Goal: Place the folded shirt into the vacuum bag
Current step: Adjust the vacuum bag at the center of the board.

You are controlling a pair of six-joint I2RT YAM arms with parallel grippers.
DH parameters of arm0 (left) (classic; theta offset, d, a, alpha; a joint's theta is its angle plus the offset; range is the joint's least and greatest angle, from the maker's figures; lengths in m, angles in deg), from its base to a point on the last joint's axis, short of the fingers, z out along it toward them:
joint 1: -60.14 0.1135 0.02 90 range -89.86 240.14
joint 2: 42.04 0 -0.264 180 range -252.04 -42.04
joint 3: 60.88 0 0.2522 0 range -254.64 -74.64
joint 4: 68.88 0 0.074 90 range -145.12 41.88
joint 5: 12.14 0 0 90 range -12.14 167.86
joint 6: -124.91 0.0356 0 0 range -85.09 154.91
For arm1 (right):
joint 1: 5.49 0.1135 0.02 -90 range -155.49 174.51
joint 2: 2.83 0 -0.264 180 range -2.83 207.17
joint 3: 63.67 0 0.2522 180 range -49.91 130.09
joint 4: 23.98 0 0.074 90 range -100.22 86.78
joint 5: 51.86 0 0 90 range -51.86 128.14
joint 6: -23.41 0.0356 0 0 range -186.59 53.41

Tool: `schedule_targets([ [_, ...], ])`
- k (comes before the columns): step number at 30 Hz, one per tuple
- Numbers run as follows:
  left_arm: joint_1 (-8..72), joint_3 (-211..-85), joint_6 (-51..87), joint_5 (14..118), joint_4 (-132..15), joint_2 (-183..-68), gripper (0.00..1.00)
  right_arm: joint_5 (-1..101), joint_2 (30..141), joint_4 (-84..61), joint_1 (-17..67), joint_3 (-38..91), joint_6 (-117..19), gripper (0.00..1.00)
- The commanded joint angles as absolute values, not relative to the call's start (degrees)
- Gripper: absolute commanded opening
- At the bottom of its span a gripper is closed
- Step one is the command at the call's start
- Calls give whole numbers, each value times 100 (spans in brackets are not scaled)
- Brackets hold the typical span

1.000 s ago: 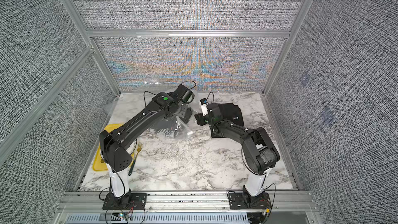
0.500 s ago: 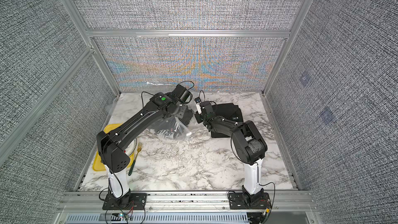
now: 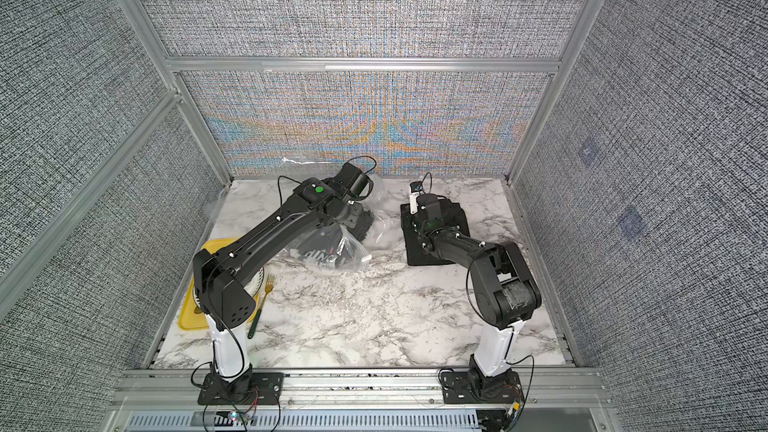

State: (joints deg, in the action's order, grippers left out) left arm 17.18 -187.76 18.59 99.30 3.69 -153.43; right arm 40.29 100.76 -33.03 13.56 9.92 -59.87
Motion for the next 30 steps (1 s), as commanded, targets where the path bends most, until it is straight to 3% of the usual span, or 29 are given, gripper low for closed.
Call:
schedule_targets([
  [1, 1737, -18837, 1961, 9983, 295, -15341, 2, 5120, 10005, -3821, 1383, 845, -6116, 29],
  [3, 1792, -18878, 1992, 10004, 272, -15276, 2, 5192, 9995, -3934, 1465, 765, -6275, 49],
  [5, 1871, -19020, 2045, 9887, 283, -15228, 3, 4975, 10038, -3990, 1599, 731, -6468, 62],
  [11, 2012, -19384, 2232, 9659, 322, -15179, 2, 4190, 10405, -3769, 1974, 1111, -7030, 81],
  [16, 2050, -19400, 2269, 9510, 342, -15198, 2, 3595, 10852, -3365, 2106, 1784, -7191, 84],
  [18, 2053, -19376, 2269, 9486, 339, -15208, 2, 3417, 10979, -3252, 2109, 2003, -7164, 78],
  [23, 2074, -19312, 2271, 9443, 281, -15307, 3, 3214, 10686, -3584, 2038, 1696, -6813, 30],
  [26, 2076, -19286, 2263, 9406, 262, -15426, 2, 3622, 10515, -3669, 1824, 1574, -6468, 9],
  [28, 2076, -19255, 2266, 9338, 267, -15502, 3, 3954, 10491, -3633, 1653, 1617, -6239, 1],
  [30, 2076, -19226, 2261, 9292, 262, -15555, 2, 4242, 10490, -3628, 1459, 1643, -5994, 0],
])
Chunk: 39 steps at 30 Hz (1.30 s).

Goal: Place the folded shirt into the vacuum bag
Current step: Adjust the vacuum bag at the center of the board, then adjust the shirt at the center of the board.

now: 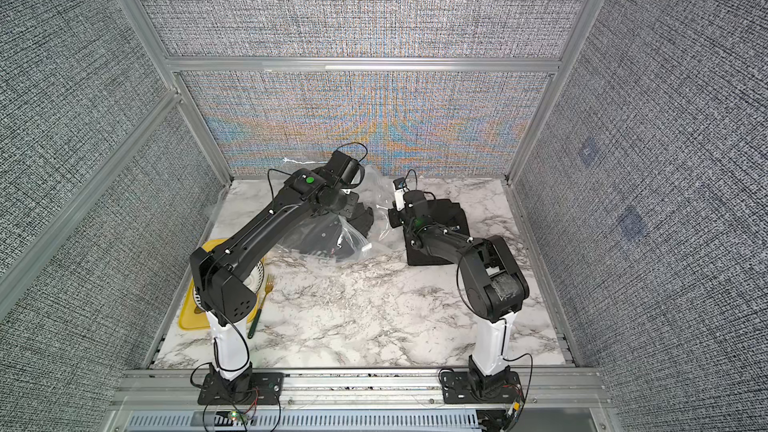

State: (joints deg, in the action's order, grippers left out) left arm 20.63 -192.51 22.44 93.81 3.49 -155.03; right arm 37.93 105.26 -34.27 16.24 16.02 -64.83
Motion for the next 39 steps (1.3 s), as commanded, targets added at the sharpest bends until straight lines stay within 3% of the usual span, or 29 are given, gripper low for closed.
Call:
schedule_targets([
  [1, 2076, -19215, 2273, 9243, 258, -15577, 3, 4441, 10518, -3611, 1359, 1688, -5851, 0],
  [9, 2074, -19257, 2336, 8300, -83, -16158, 2, 5716, 10990, -3300, 623, 2360, -4598, 0],
  [15, 2081, -20840, 2531, 8186, 137, -17467, 0, 6514, 11510, -2973, 250, 2972, -3839, 0],
  [16, 2092, -21204, 2538, 8297, 300, -17675, 0, 6594, 11636, -2683, 201, 3161, -3834, 11],
  [19, 2128, -21736, 2483, 8349, 627, -17927, 0, 6446, 11451, -2310, -5, 2889, -3838, 30],
  [24, 2210, -20684, 2378, 8601, 69, -17237, 0, 5822, 10275, -2251, -334, 1611, -3999, 55],
  [32, 2459, -20309, 2331, 8425, -124, -16872, 0, 5935, 9518, -2074, -190, 374, -4090, 58],
  [39, 2462, -20322, 2287, 8179, -133, -17048, 0, 6486, 9922, -2410, -133, -291, -3574, 57],
])
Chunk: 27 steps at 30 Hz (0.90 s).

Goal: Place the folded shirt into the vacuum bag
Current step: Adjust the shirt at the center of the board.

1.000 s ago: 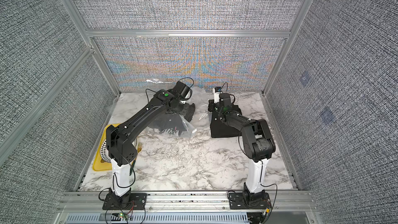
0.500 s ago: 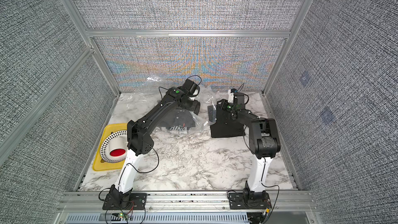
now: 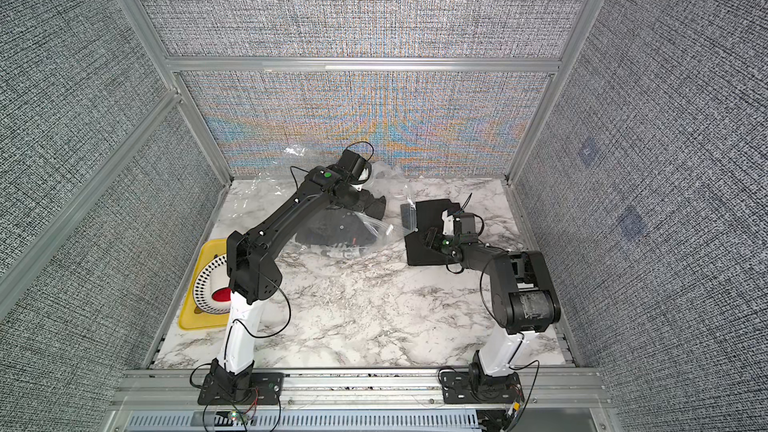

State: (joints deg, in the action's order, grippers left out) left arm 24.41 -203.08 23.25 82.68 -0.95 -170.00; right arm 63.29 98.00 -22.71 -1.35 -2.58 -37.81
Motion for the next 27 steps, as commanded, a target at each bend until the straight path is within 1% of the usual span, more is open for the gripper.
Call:
schedule_targets([
  [1, 2458, -20299, 2287, 8160, -135, -17050, 0, 6306, 9992, -2221, -166, -291, -3591, 57],
  [4, 2463, -20182, 2291, 8140, -163, -16984, 0, 6108, 9905, -2220, -413, -813, -3559, 57],
  [7, 2468, -20028, 2282, 8100, -252, -16881, 0, 5844, 9466, -2208, -737, -1290, -3616, 57],
  [12, 2463, -19983, 2287, 7987, -255, -16803, 0, 5524, 8715, -1694, -1265, -1494, -3908, 57],
  [16, 2463, -19989, 2304, 7865, -230, -16761, 0, 4652, 8060, -1252, -1393, -1390, -3991, 58],
  [18, 2463, -19993, 2320, 7789, -230, -16752, 0, 4783, 7837, -1215, -1296, -1219, -4096, 58],
  [21, 2468, -20028, 2314, 7818, -203, -16746, 0, 4823, 7921, -1000, -602, -615, -4318, 59],
  [23, 2468, -20023, 2288, 7948, -195, -16749, 0, 4972, 8240, -939, -264, -186, -4373, 59],
  [27, 2463, -20035, 2302, 8081, -129, -16765, 0, 5414, 9098, -876, 31, 396, -4460, 58],
])
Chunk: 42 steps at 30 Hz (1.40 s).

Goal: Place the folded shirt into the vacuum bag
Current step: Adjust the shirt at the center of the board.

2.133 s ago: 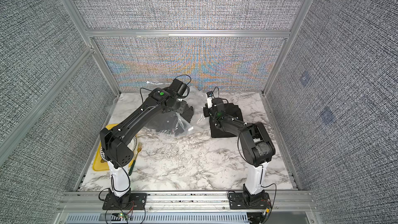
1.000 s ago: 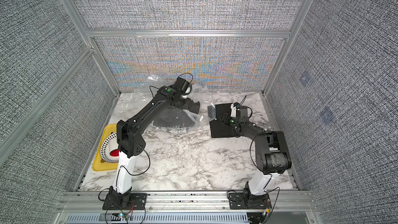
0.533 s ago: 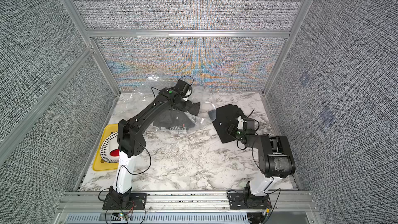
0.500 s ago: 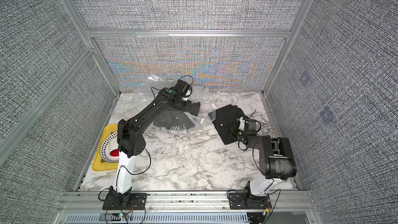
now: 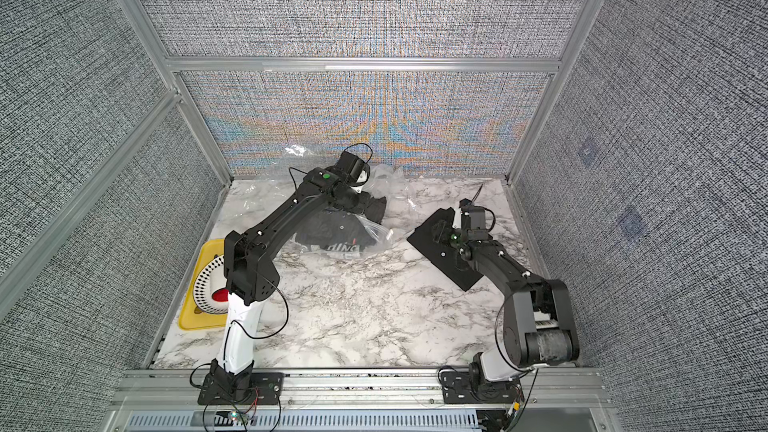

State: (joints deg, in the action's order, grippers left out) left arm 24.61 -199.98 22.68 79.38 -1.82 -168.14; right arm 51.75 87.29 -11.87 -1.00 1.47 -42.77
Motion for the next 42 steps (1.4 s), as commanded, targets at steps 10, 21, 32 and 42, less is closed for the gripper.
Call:
schedule_targets([
  [10, 2472, -20013, 2315, 8021, -116, -16735, 0, 5104, 10047, -330, 142, 505, -4867, 57],
  [21, 2472, -19893, 2428, 7529, -18, -16685, 0, 3823, 7930, -143, 8, -1271, -4246, 57],
  [32, 2358, -19572, 2469, 6785, -155, -16616, 0, 3656, 8360, 413, 208, 363, -4786, 60],
  [42, 2366, -19720, 2647, 6753, 41, -16873, 0, 2773, 9646, 601, 745, 1013, -5120, 80],
])
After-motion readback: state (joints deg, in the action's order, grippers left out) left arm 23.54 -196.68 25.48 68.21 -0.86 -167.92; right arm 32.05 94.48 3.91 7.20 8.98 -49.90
